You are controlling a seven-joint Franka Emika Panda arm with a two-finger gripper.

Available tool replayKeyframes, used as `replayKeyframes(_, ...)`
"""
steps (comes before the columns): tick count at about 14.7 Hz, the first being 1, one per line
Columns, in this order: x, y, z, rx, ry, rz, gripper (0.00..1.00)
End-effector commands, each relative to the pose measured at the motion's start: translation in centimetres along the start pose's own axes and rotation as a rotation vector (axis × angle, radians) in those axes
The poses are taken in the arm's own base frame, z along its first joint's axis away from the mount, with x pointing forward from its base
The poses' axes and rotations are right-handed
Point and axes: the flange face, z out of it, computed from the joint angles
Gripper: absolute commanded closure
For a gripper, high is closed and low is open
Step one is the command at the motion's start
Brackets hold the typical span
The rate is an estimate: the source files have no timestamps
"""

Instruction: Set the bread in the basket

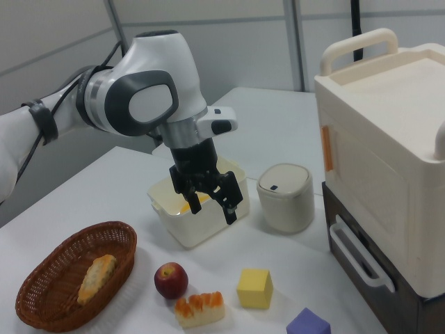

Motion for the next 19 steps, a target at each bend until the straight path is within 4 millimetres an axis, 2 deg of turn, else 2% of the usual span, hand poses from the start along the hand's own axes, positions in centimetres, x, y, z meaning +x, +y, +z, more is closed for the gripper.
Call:
replayKeyframes(1,-0.6,-0.2,-0.4,0.02,0.007,-0.025,0.0)
replayKeyframes(6,-0.6,-1.3,0.0,0.023,-0.01,-0.04,0.0)
replayKeyframes(11,-1.1,-1.9,2.0,0.036,-0.111,-0.049,0.0)
replayKeyframes(13,-1.2,-2.1,3.1,0.05,-0.134,-0.056,0.0)
replayKeyframes(19,0.1,-2.6,9.0,0.063,-0.252,-0.124,0.0)
